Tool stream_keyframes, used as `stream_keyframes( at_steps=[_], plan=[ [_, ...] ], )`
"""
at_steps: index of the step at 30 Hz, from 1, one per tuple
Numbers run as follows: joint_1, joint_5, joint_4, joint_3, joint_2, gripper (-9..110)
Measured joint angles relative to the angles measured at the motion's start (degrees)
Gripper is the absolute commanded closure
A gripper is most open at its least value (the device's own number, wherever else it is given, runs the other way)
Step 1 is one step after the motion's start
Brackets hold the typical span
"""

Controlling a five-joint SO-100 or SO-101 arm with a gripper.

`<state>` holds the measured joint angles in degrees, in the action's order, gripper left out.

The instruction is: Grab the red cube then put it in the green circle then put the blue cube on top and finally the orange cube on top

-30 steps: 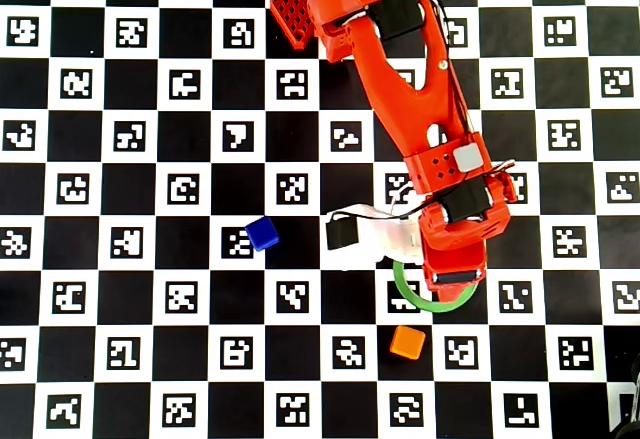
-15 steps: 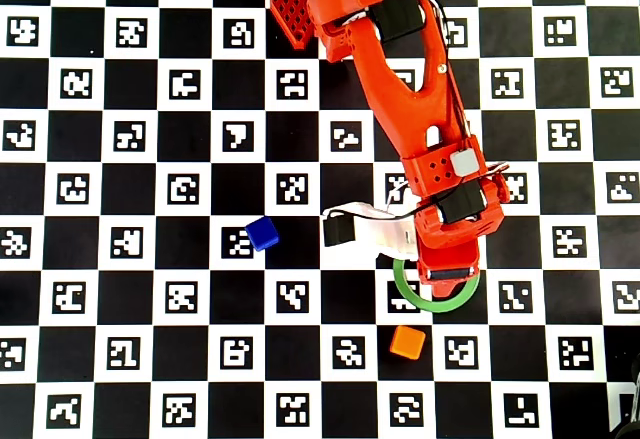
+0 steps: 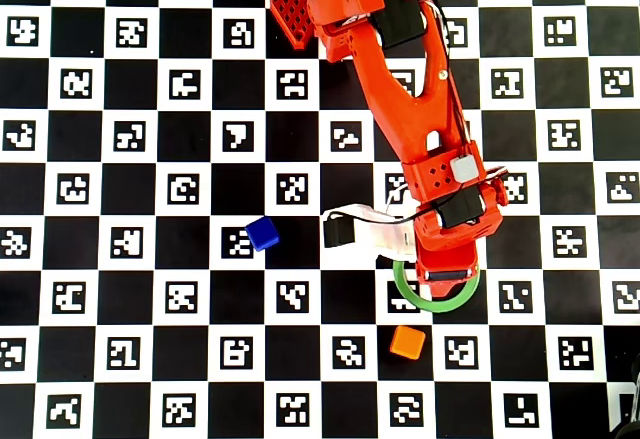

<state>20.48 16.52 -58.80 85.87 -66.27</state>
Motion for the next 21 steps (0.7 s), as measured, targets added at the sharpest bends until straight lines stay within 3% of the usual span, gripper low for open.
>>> stream_keyframes(
  at_steps=[21],
  plan=[
    [0.9,0.0,0.0,0.0,0.7,96]
  ],
)
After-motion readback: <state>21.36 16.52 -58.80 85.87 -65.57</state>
